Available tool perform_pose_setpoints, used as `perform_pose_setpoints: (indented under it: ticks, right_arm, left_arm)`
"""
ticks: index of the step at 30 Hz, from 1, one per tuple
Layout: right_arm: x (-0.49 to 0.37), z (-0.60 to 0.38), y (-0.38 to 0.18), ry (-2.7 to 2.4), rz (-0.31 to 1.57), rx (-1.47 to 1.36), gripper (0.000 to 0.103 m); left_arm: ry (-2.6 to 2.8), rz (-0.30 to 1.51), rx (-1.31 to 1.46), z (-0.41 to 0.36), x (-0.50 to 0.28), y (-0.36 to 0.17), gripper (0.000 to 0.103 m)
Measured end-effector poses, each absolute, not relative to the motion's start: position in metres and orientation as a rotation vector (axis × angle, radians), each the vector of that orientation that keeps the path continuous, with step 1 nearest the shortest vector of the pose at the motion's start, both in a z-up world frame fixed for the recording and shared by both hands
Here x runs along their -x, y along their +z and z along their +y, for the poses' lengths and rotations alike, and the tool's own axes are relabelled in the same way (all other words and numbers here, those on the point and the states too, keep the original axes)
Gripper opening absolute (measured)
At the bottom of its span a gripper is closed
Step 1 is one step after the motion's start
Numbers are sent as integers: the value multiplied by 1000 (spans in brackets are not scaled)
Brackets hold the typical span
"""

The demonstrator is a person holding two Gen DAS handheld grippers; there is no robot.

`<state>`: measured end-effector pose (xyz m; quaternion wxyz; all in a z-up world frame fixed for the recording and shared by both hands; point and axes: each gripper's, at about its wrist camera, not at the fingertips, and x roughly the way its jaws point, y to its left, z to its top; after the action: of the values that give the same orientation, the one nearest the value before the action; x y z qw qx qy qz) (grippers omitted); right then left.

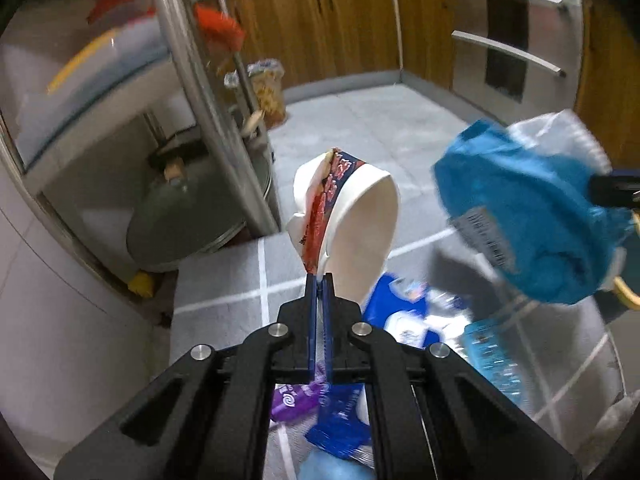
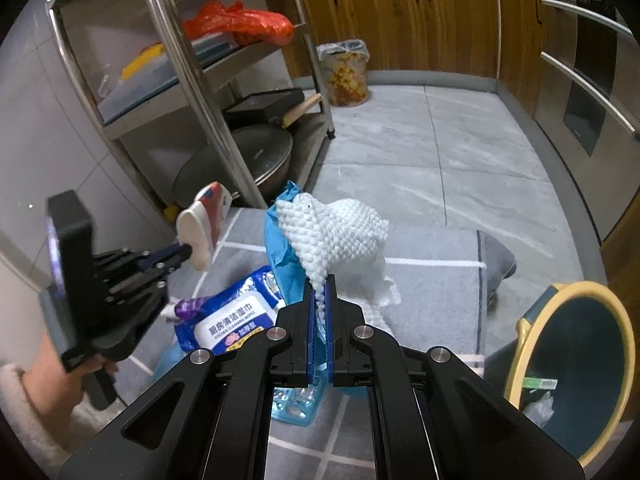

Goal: Collect trash
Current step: 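Carry the paper cup and blue bag with both grippers over the teal bin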

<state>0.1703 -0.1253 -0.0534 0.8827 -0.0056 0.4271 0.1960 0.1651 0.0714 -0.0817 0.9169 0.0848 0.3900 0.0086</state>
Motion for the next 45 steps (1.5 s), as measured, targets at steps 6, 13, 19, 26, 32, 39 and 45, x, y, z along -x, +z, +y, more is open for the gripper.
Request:
perform_pose_setpoints:
  ticks: [6, 13, 19, 26, 32, 39, 45]
  right_arm:
    - [-154, -143, -39, 377, 851, -59, 5]
    - [-135, -171, -17, 331, 799, -124, 5]
    - [-117, -207, -2, 282, 761, -148, 5]
    - [-93, -268, 13, 189, 719, -202, 5]
    - [-73, -325, 26, 91, 667, -263, 5]
    - [-63, -377, 14, -9, 677, -330, 5]
    - [-62, -394, 6, -62, 692, -286, 5]
  left_arm:
    - [-36, 752, -178, 44, -140, -38, 2]
    - [-134, 697, -241, 6, -110, 20, 2]
    - [-205, 670, -265, -21, -94, 33, 2]
    - [-284, 653, -224, -56, -95, 27, 2]
    - [-349, 659, -230, -95, -103, 17, 2]
    - [-442, 664, -265, -150, -103, 4, 2]
    - [-482, 687, -306, -185, -107, -12, 2]
